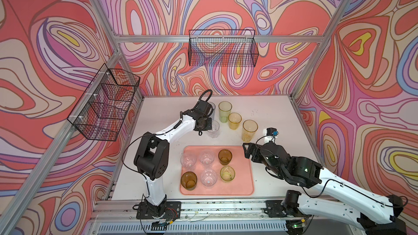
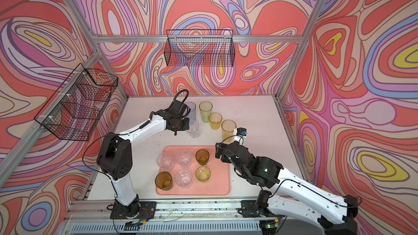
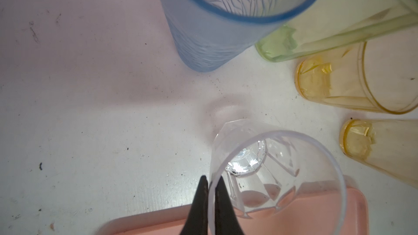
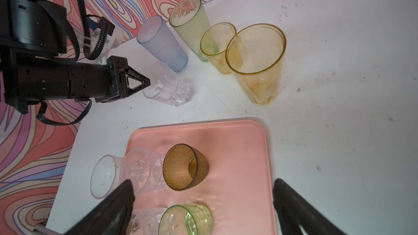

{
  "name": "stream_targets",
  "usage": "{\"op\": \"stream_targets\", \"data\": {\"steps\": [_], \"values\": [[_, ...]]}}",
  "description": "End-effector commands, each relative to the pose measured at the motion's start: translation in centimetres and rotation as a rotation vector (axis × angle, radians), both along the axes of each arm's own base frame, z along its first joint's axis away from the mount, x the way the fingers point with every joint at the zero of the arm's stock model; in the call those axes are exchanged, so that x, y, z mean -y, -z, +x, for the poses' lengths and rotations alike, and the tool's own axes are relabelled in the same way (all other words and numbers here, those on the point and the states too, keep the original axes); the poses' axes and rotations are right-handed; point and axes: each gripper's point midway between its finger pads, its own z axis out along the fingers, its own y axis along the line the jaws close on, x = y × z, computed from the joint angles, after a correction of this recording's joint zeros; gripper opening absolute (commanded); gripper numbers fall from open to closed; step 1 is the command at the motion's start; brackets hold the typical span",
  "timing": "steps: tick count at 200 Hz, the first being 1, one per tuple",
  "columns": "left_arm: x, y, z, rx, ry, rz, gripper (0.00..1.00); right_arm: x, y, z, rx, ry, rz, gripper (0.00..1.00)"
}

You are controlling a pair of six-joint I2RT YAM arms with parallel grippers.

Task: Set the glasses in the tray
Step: 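Lift the clear glass with the left gripper while the right gripper nears the tray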

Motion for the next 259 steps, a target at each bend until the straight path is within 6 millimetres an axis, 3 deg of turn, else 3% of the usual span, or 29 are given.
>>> {"op": "stream_targets", "data": {"steps": [1, 99, 152, 201, 259], "values": [[0.2, -2.2, 0.0, 0.06, -0.007, -0.053, 0.0, -1.7, -0.7, 0.0, 0.028, -0.065, 0.082, 0.98], [-0.5, -6.0, -3.0, 0.13, 0.043, -0.087, 0.0, -4.1, 0.3, 0.6, -0.02, -0.083, 0.118, 0.98], [1.0, -7.7, -5.4, 0.167, 0.108, -0.069, 0.0, -4.5, 1.1, 0.7, -0.053, -0.081, 0.086, 0.98], [1.8, -8.2, -7.1, 0.174, 0.143, -0.062, 0.0, -3.6, 0.7, 1.3, -0.077, -0.095, 0.065, 0.98], [2.7, -8.3, -8.0, 0.163, 0.172, -0.054, 0.0, -1.6, 0.6, 4.0, -0.071, -0.118, 0.096, 0.98]]}}
